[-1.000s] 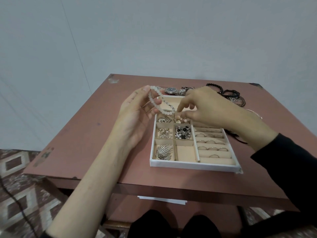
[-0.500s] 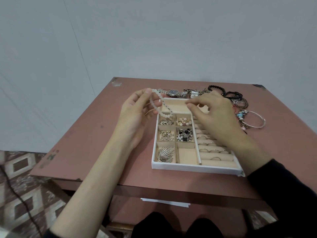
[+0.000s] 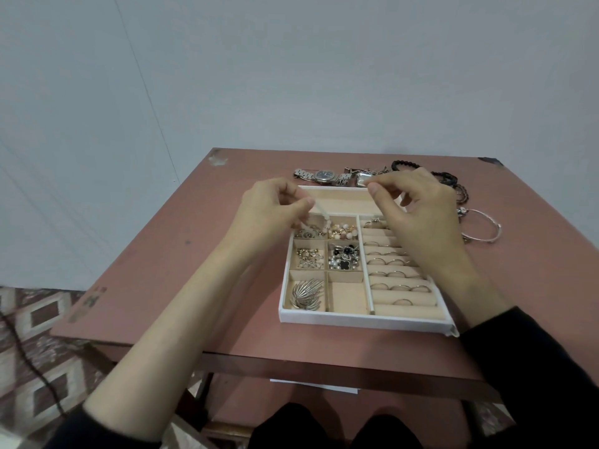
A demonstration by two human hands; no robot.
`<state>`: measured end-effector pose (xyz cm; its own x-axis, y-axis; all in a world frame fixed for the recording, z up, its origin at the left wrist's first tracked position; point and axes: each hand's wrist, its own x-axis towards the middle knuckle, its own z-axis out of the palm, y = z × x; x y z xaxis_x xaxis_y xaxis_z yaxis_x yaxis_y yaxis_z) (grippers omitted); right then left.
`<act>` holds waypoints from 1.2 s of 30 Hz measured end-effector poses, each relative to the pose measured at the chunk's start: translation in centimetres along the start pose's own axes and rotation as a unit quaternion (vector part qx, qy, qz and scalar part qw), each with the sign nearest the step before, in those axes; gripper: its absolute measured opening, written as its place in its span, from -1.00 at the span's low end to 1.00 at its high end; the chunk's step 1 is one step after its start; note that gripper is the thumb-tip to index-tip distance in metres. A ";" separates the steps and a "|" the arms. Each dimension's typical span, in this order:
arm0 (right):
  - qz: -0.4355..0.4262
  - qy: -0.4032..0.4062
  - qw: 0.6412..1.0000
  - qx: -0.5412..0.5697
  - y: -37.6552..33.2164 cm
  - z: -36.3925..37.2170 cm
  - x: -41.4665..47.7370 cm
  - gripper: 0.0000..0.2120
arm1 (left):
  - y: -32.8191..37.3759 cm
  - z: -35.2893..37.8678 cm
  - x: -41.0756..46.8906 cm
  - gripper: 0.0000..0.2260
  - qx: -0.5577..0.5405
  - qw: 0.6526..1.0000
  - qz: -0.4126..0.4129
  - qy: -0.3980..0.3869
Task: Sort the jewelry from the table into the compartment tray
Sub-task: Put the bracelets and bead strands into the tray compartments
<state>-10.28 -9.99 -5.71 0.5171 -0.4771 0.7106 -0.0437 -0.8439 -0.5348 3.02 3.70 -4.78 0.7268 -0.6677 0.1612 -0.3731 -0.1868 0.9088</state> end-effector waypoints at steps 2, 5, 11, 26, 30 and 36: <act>0.001 -0.003 1.000 0.002 0.2 0.0 0.0 -0.87 | 0.0 -0.2 0.1 -0.94 0.094 0.995 0.029 -0.008; -0.003 -0.005 1.000 -0.003 0.3 0.0 -0.1 -0.86 | 0.5 -0.2 0.0 -0.96 0.208 0.976 0.065 -0.012; -0.008 -0.008 1.000 -0.007 0.4 -0.1 0.0 -0.86 | 0.8 0.7 0.7 -0.89 0.326 0.940 0.095 -0.041; -0.007 -0.021 1.000 -0.010 0.4 -0.1 0.0 -0.87 | 1.0 0.5 0.0 -0.92 0.292 0.942 0.165 -0.016; -0.006 -0.022 1.000 -0.016 0.4 -0.1 0.0 -0.87 | 2.3 1.0 -0.1 -0.73 0.283 0.944 0.135 -0.102; -0.008 -0.022 1.000 -0.019 0.4 0.0 0.0 -0.86 | 2.5 1.0 0.4 -0.94 0.304 0.938 0.120 -0.118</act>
<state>-10.35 -10.33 -5.93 0.5543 -0.4523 0.6986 -0.0665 -0.8608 -0.5046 1.86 2.26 -2.80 0.4584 -0.8707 0.1781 -0.8214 -0.3387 0.4588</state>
